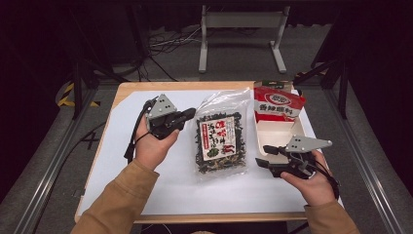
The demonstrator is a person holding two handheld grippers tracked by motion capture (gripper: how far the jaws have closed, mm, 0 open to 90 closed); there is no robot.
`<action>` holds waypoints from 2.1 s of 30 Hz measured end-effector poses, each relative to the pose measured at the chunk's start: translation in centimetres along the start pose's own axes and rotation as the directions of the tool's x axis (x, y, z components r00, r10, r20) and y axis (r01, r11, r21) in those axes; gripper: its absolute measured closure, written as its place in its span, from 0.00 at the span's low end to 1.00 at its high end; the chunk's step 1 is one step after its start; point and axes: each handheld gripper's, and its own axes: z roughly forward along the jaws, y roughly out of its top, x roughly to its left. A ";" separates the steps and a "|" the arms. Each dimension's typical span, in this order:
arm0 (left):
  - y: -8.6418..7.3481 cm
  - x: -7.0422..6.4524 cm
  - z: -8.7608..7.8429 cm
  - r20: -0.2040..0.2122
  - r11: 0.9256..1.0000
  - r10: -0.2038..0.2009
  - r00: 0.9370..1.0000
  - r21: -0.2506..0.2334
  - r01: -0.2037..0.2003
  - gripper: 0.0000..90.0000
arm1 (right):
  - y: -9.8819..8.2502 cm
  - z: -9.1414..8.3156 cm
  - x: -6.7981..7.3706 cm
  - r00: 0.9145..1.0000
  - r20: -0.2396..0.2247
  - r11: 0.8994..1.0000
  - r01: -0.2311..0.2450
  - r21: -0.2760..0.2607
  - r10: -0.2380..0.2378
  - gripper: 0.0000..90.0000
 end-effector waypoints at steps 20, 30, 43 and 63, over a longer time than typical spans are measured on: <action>1.4 -3.5 -2.9 0.102 0.994 0.076 0.992 -0.082 -0.068 1.00 | 2.3 3.6 0.0 0.985 -0.174 0.997 -0.034 -0.072 0.021 0.46; 1.5 -3.6 -3.7 0.123 0.993 0.065 0.990 -0.106 -0.052 1.00 | 3.5 4.8 0.9 0.963 -0.268 0.998 -0.004 -0.069 -0.014 0.65; 1.3 -2.9 -3.9 0.150 0.994 0.022 0.988 -0.108 -0.005 1.00 | 3.7 4.7 1.0 0.953 -0.298 0.997 0.039 -0.064 -0.056 0.76; 0.5 -2.3 -4.7 0.189 0.991 -0.030 0.981 -0.124 0.054 1.00 | 4.8 3.5 1.6 0.945 -0.322 0.998 0.060 -0.017 -0.062 0.84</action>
